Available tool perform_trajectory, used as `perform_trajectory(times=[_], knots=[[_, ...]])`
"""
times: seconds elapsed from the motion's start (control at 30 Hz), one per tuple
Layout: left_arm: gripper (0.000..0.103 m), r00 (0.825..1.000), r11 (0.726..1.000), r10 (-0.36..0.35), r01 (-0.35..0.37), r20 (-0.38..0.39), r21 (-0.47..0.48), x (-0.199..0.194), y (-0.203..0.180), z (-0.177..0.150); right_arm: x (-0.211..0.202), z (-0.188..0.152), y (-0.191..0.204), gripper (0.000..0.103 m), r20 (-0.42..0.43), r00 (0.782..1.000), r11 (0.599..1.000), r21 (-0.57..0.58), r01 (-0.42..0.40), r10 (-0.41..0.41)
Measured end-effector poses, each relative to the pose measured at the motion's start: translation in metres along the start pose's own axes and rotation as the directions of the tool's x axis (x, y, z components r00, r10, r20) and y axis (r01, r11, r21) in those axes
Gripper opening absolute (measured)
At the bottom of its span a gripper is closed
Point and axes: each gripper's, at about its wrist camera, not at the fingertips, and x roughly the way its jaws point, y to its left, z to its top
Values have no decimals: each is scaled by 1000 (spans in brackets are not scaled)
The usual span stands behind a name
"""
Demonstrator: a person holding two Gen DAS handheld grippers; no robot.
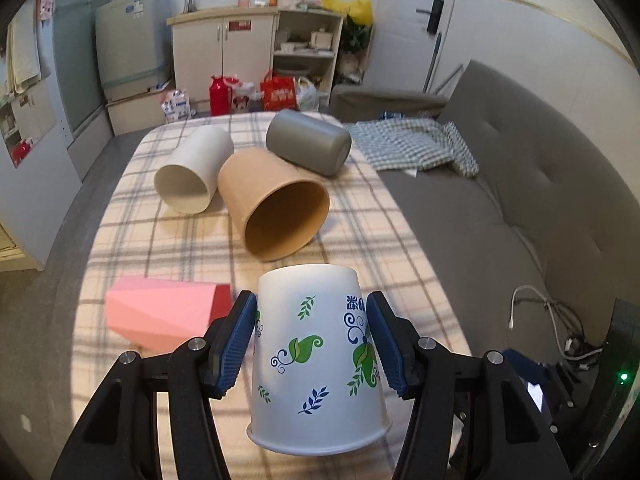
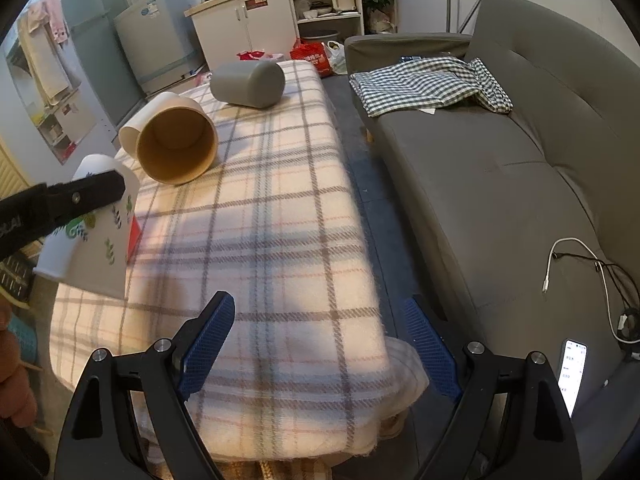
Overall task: Flip cup upside down
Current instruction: 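Lift and turn the white cup rim-down with the left tool, lower onto table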
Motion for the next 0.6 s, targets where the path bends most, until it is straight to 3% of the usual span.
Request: perform_trajectory(times=[0.13, 0.3, 0.37, 0.53, 0.6], knots=[[58, 999, 998, 19, -18, -28, 52, 20, -5, -12, 8, 0, -5, 87, -16, 1000, 1000, 10, 11, -10], [62, 979, 997, 42, -28, -200, 72, 44, -6, -20, 15, 0, -7, 87, -29, 999, 1000, 15, 14, -14], [79, 955, 998, 41, -23, -293, 65, 51, -5, -14, 17, 1, -7, 87, -33, 999, 1000, 14, 15, -15], [81, 877, 999, 25, -12, -480, 29, 64, -4, 5, 19, 0, -6, 87, -39, 999, 1000, 13, 11, -10], [81, 859, 1000, 12, 0, -511, 24, 70, -4, 12, 19, 0, -6, 87, -40, 999, 1000, 13, 10, -9]])
